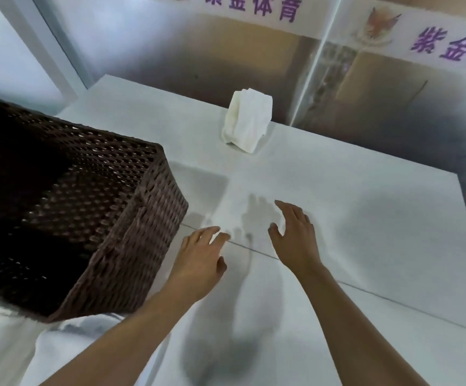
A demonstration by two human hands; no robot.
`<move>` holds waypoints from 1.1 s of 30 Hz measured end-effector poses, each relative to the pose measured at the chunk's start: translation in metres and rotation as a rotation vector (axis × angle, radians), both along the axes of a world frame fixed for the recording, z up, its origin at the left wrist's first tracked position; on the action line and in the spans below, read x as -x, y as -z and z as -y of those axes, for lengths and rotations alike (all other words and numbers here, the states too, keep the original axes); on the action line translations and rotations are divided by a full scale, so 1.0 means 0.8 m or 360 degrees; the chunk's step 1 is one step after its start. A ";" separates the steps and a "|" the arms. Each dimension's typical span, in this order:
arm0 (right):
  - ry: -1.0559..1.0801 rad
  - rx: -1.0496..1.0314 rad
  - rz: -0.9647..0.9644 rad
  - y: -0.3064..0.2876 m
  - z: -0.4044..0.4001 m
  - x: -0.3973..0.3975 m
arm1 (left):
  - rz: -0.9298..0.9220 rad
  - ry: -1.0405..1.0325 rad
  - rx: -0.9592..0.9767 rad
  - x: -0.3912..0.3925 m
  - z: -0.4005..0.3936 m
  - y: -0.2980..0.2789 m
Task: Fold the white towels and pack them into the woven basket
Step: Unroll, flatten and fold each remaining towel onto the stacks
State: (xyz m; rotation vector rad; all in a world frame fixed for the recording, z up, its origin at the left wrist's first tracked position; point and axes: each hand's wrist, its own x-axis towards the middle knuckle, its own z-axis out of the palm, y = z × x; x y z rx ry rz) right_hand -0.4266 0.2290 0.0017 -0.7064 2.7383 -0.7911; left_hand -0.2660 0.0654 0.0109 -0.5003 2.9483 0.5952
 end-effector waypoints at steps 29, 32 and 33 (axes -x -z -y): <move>-0.0259 -0.0147 -0.0141 0.088 0.167 0.174 | 0.0610 0.0103 -0.0005 0.015 0.003 0.111; -0.0247 -0.0011 -0.0113 0.084 0.118 0.126 | 0.0595 0.0095 -0.0030 0.013 0.006 0.113; -0.0245 0.0025 -0.0102 0.082 0.101 0.108 | 0.0602 0.0095 -0.0036 0.015 0.007 0.113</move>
